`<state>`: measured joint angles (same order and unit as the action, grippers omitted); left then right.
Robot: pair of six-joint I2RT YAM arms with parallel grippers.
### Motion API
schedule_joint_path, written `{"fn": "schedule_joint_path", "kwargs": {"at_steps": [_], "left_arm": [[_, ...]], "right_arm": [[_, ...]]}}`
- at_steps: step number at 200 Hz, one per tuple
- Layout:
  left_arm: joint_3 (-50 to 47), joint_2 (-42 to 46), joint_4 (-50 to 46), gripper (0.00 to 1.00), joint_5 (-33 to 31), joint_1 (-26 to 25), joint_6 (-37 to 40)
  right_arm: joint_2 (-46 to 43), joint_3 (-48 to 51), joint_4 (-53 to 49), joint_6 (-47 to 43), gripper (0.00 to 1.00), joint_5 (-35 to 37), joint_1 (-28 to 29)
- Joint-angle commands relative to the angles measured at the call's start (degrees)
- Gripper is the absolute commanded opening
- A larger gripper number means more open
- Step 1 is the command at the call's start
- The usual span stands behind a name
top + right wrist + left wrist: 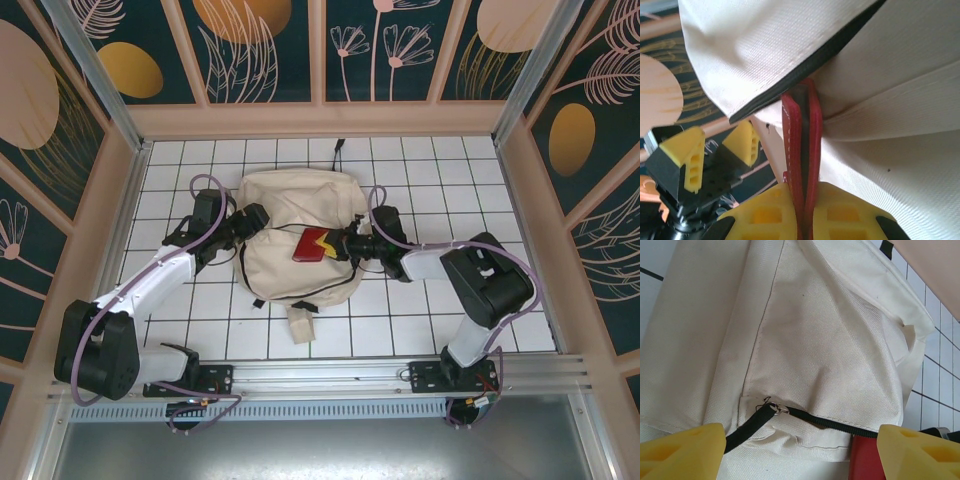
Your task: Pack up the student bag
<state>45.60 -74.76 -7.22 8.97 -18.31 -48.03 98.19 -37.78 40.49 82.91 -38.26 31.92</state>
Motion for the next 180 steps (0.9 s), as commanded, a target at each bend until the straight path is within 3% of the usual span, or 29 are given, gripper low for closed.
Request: {"fn": "schedule_joint_path", "kwargs": {"at_steps": [1,102,122,153,180], "left_arm": [[-1.1,0.8,1.0,0.8,1.2,0.4,1.1],[-2.4,1.0,1.6,0.8,3.2,0.4,0.9],[-2.3,1.3,1.3,0.8,3.2,0.3,1.1],[-1.9,1.2,0.7,0.81,2.8,0.4,1.9],[-1.4,0.7,0.6,0.81,2.3,0.3,2.5]], "right_arm": [[1.1,1.5,9.4,7.8,0.05,7.4,-0.3],[10.5,-8.6,7.6,15.7,0.09,26.4,5.0],[11.5,-10.3,6.0,16.2,0.22,25.6,6.1],[5.7,-6.9,4.8,14.6,0.55,25.0,6.7],[-1.5,-6.6,-8.6,8.1,0.61,23.9,6.7]]}}
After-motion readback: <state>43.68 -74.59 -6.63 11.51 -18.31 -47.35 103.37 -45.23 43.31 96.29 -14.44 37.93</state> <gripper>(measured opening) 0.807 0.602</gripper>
